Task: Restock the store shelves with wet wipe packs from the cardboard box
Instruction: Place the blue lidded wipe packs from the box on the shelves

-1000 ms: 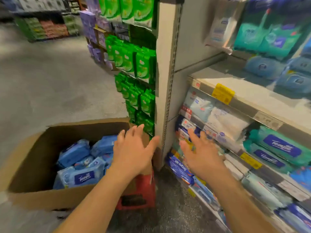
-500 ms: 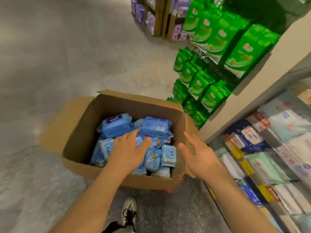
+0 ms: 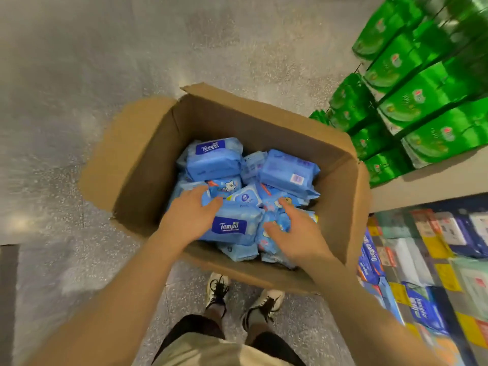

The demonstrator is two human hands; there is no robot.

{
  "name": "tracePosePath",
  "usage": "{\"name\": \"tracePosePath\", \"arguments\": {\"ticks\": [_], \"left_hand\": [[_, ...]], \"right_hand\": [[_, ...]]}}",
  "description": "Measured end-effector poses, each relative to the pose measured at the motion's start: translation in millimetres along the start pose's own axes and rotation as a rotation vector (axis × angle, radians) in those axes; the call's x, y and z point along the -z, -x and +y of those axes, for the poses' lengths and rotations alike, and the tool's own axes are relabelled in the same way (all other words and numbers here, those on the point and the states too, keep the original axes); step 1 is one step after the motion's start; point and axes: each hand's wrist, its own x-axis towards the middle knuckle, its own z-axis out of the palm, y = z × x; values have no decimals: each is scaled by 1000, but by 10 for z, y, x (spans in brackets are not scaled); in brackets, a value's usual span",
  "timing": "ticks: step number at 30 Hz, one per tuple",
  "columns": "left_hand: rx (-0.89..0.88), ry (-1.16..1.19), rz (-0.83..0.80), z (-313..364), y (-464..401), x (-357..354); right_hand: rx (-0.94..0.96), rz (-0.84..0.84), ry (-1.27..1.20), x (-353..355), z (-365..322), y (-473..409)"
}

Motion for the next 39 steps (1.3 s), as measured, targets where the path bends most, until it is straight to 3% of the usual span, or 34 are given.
{"name": "tracePosePath", "arguments": {"ticks": [6, 11, 19, 30, 39], "left_hand": [[284, -56, -147, -248, -631, -263], [329, -70, -374, -399, -935, -470], [399, 105, -448, -582, -1086, -724], [275, 319, -372, -521, -888, -528], [16, 318, -257, 269, -149, -421]], "right_hand": [[-204, -94, -207, -647, 247, -678], [-348, -129, -371, -1146, 478, -1012], [-535, -20, -783, -1349, 403, -1246], [-432, 145, -900, -1104, 204, -768], [-247, 392, -856, -258, -9, 6]]}}
